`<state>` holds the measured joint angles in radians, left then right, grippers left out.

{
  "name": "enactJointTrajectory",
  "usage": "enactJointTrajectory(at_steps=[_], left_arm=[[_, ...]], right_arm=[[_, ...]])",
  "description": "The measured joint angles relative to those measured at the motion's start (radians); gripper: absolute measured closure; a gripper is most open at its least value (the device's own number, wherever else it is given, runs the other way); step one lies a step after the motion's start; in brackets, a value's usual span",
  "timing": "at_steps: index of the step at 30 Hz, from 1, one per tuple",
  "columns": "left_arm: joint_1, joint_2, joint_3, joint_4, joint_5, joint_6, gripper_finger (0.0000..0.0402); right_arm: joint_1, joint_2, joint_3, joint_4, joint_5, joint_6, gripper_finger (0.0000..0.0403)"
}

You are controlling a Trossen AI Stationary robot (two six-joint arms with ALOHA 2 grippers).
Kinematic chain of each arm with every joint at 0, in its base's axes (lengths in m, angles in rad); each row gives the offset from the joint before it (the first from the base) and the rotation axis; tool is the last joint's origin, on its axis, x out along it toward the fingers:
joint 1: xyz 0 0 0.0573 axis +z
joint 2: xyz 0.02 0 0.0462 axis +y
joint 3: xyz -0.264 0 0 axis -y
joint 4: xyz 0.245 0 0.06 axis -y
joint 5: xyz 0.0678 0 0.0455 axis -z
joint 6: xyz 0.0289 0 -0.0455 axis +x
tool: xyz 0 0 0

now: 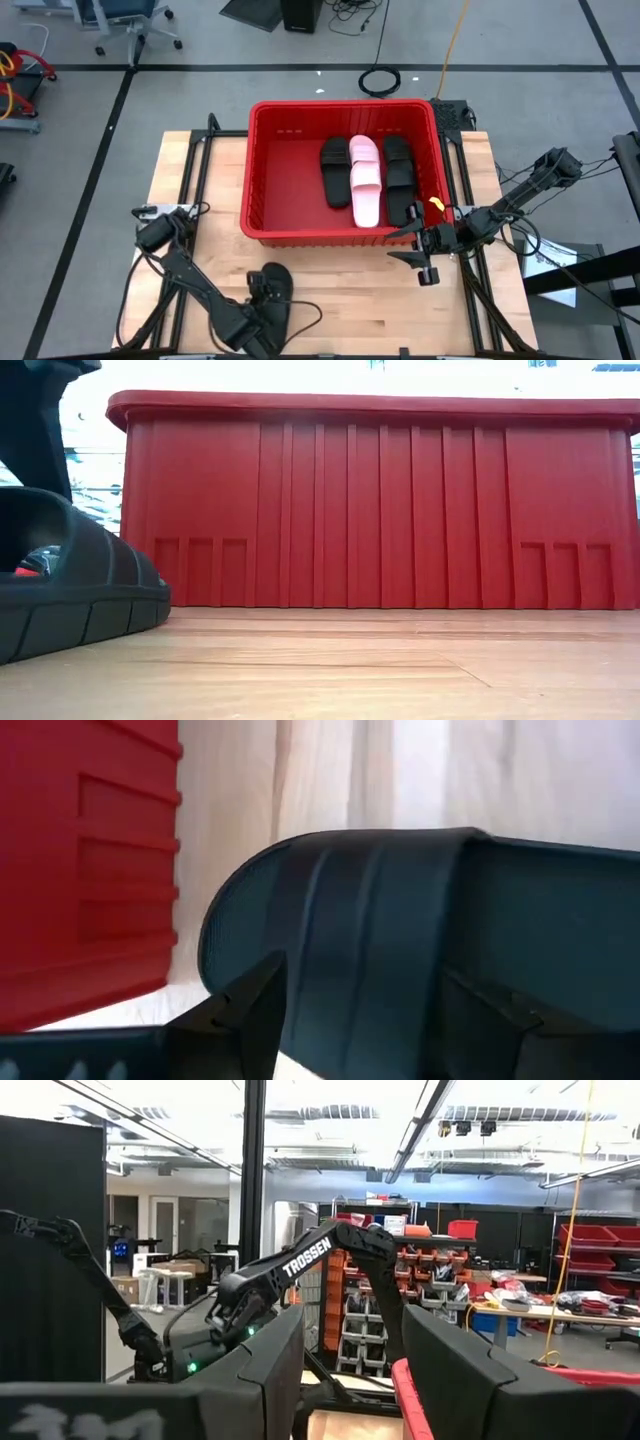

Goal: Pick and place slides into bin
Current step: Put the black slide into the red organizer bin

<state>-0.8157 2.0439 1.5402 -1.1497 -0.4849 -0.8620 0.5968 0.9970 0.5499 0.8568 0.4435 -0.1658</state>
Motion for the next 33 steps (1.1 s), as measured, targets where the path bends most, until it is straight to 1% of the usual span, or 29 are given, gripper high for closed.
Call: enactJointTrajectory(at_steps=[8, 16, 22, 24, 26, 33], left_arm=[[0.036, 0.018, 0.000, -0.025, 0.005, -0.013, 0.0183], [0.068, 0.017, 0.000, -0.029, -0.066, -0.027, 0.0183], [0.090, 0.017, 0.000, -0.032, -0.075, -0.035, 0.0186], [0.093, 0.016, 0.000, -0.033, -0.070, -0.045, 0.0199], [0.094, 0.016, 0.000, -0.035, -0.066, -0.050, 0.0223], [0.095, 0.016, 0.000, -0.038, -0.038, -0.037, 0.0334]], right_arm=[[0.000, 0.000, 0.000, 0.008, 0.000, -0.003, 0.0243], [0.000, 0.000, 0.000, 0.008, 0.000, -0.004, 0.0243], [0.000, 0.000, 0.000, 0.007, 0.000, -0.004, 0.0243], [0.000, 0.000, 0.000, 0.007, 0.000, -0.005, 0.0243], [0.000, 0.000, 0.000, 0.007, 0.000, -0.012, 0.0243], [0.000, 0.000, 0.000, 0.007, 0.000, -0.015, 0.0243]])
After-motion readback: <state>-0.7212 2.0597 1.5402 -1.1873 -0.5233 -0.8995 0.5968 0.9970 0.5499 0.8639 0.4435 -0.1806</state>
